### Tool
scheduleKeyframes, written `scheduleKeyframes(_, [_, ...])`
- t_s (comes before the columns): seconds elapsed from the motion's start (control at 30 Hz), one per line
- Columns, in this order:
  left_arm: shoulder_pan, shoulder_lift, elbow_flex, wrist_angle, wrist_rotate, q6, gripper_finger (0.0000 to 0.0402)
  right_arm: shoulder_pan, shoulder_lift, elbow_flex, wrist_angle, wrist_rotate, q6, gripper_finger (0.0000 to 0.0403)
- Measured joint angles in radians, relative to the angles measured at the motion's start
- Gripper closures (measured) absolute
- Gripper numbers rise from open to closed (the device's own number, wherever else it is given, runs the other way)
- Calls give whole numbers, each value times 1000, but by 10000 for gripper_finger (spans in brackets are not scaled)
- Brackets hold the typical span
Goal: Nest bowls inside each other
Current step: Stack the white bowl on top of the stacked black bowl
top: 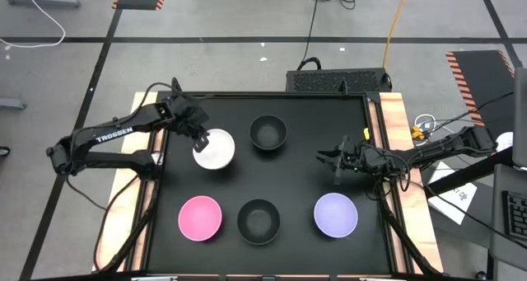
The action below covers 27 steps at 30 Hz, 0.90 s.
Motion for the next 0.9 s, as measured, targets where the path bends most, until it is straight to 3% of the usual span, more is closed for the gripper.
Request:
scheduleKeyframes(0.4, [-255, -2, 70, -10, -88, -55, 397, 0, 0, 0, 0, 0, 4, 305])
scheduleKeyframes(0.9, [-479, -2, 77, -11, -72, -147, 397, 0, 0, 0, 1, 0, 8, 305])
